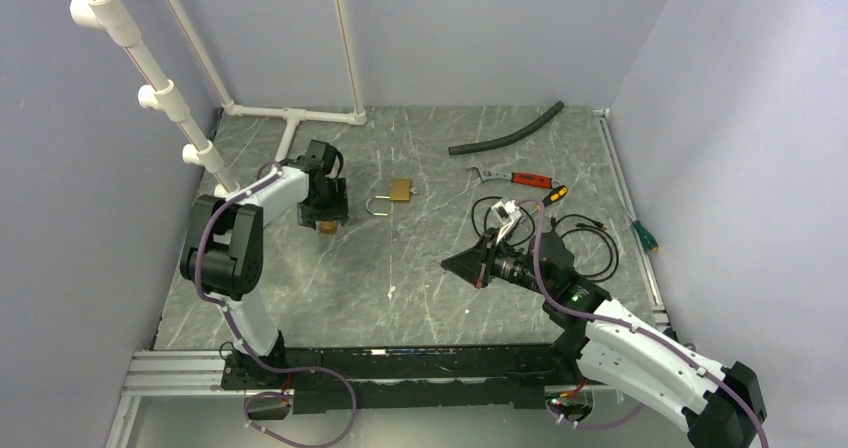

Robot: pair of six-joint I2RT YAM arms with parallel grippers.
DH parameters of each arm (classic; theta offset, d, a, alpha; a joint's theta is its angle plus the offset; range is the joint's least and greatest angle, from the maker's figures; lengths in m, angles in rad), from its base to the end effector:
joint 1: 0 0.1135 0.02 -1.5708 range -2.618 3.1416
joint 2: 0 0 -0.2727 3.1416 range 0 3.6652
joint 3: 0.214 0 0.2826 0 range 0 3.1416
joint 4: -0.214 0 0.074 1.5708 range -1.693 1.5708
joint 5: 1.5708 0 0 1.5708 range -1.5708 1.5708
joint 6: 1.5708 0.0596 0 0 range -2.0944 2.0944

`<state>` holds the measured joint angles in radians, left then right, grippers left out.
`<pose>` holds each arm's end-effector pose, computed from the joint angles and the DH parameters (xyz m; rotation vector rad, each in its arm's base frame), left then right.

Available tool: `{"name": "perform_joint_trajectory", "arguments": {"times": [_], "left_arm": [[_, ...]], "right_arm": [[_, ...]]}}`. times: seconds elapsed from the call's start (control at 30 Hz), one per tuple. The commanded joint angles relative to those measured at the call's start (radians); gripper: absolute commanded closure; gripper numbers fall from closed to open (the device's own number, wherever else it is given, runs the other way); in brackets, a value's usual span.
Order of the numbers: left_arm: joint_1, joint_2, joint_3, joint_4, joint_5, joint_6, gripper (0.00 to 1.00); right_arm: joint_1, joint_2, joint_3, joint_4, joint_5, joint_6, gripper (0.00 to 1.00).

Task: Unlock with the key

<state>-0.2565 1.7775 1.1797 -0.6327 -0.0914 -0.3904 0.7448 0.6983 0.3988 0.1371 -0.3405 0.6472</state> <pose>0.3714 -0.0918 0.1489 -0.2085 2.7824 -0.0314 0.1491 0.1645 0.2436 -0.3687 1.8783 1.2815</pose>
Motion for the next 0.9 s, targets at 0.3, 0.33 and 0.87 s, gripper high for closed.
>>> {"name": "perform_joint_trajectory", "arguments": {"times": [0.3,0.33,0.87], "left_arm": [[0.004,0.073,0.042,-0.009,-0.021,0.036,0.35],[0.007,0.080,0.044,-0.017,-0.019,0.032,0.36],[0.015,0.104,0.023,0.002,0.082,0.047,0.75]], "right_arm": [[-0.003,-0.014,0.028,0.040,0.005,-0.002,1.00],[-0.002,-0.016,0.029,0.035,0.007,-0.005,1.00],[-0.003,-0.032,0.017,0.026,0.023,-0.007,1.00]]}}
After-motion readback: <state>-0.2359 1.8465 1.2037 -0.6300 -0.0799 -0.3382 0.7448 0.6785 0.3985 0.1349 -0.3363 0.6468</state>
